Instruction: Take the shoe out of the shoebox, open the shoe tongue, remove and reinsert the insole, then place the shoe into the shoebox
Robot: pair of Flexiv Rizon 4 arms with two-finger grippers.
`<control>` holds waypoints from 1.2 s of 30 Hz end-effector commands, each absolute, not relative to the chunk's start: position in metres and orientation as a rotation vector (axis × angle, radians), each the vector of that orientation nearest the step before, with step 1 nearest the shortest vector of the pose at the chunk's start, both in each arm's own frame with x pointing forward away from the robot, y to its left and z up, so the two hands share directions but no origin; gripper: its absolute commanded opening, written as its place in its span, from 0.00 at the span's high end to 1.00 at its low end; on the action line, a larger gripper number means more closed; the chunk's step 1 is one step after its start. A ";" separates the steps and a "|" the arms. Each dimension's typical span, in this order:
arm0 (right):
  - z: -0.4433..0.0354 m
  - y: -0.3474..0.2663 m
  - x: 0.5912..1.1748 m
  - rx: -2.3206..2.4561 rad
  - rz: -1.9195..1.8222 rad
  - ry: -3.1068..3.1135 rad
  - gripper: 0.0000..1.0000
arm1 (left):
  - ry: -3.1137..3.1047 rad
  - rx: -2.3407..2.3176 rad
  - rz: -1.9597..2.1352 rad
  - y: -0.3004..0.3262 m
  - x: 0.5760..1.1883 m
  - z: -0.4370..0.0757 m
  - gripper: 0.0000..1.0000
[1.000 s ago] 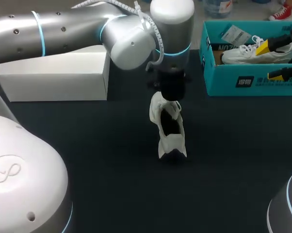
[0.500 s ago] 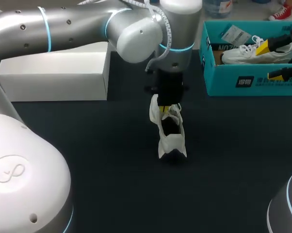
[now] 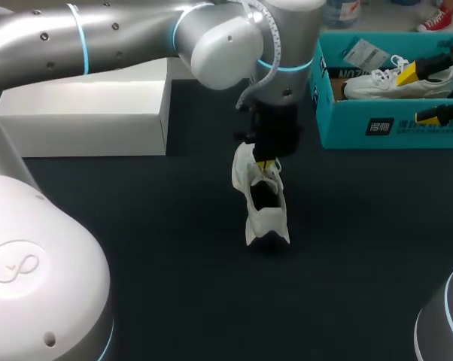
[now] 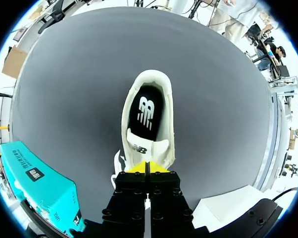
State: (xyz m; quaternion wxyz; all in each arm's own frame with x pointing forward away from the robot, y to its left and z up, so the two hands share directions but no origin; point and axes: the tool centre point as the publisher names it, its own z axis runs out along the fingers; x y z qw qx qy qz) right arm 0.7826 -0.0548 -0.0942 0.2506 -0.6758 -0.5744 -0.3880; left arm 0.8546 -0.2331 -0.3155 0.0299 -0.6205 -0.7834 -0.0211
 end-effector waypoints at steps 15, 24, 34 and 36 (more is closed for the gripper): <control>-0.095 -0.054 0.783 -1.844 -1.054 -1.563 0.00 | -2.554 -1.713 -0.077 -0.228 0.840 -0.313 1.00; -0.095 -0.054 0.783 -1.844 -1.054 -1.563 0.00 | -2.641 -1.668 -0.041 -0.231 0.835 -0.308 1.00; -0.095 -0.054 0.783 -1.844 -1.054 -1.563 0.00 | -2.641 -1.668 -0.041 -0.231 0.835 -0.308 1.00; -0.095 -0.054 0.783 -1.844 -1.054 -1.563 0.00 | -2.641 -1.668 -0.041 -0.231 0.835 -0.308 1.00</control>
